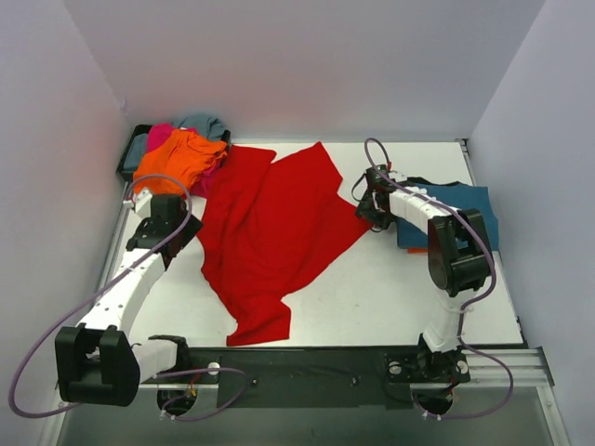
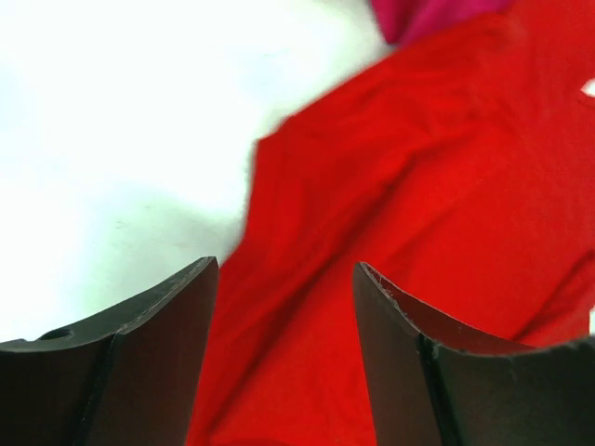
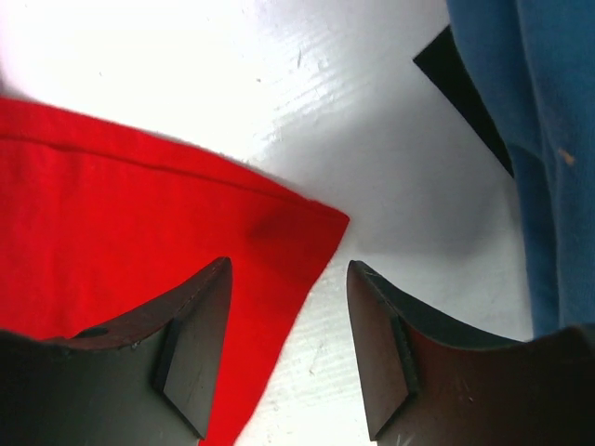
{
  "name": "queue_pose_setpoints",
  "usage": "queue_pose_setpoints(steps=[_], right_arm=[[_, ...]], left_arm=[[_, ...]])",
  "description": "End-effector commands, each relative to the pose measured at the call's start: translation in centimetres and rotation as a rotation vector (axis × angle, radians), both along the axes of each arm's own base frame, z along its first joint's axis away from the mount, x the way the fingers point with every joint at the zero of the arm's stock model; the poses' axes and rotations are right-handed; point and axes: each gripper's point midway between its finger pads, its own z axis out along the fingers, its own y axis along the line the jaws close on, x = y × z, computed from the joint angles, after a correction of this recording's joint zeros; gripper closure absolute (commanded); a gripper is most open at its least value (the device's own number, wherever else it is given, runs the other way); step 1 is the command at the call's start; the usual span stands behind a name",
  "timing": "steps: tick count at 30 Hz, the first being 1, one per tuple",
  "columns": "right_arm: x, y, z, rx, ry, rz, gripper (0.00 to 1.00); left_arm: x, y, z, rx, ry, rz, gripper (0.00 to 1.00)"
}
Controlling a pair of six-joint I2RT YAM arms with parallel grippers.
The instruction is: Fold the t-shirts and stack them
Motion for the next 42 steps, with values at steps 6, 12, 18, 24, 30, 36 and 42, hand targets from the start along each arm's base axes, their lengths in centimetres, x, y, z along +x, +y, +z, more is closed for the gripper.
queue_pose_setpoints(steps=[6, 12, 18, 24, 30, 36, 42], right_arm=[[1.6, -0.5, -0.7, -0.036, 0.024, -0.062, 0.59], [1.4, -0.2, -2.1, -0.008, 0.065, -0.063, 0.64], [0.6, -1.2, -1.7, -0.024, 0.056, -0.082, 0.86], [-1.3, -2.4, -1.4, -0.016, 0.053, -0.101, 1.0], [-4.7, -3.3, -1.2, 0.008, 0.019, -0.117, 0.99], [-4.2, -2.9, -1.4, 0.025, 0.022, -0.1, 0.48], [-4.1, -2.9, -1.9, 0.024, 0.052, -0.125, 0.5]], left_arm=[[0.6, 2.9, -3.2, -0.141, 0.021, 0.209, 0.32], [1.8, 1.9, -6.3, -0.194, 0.049, 0.198, 0.34], [3.7, 1.6, -7.7, -0.189, 0.052, 0.159, 0.33], [5.2, 1.8, -9.0, -0.158, 0.082, 0.145, 0.33], [6.7, 1.6, -10.5, -0.142, 0.122, 0.119, 0.29], [7.1, 1.8, -11.1, -0.131, 0.134, 0.129, 0.3], [7.1, 2.4, -11.3, -0.121, 0.14, 0.167, 0.37]])
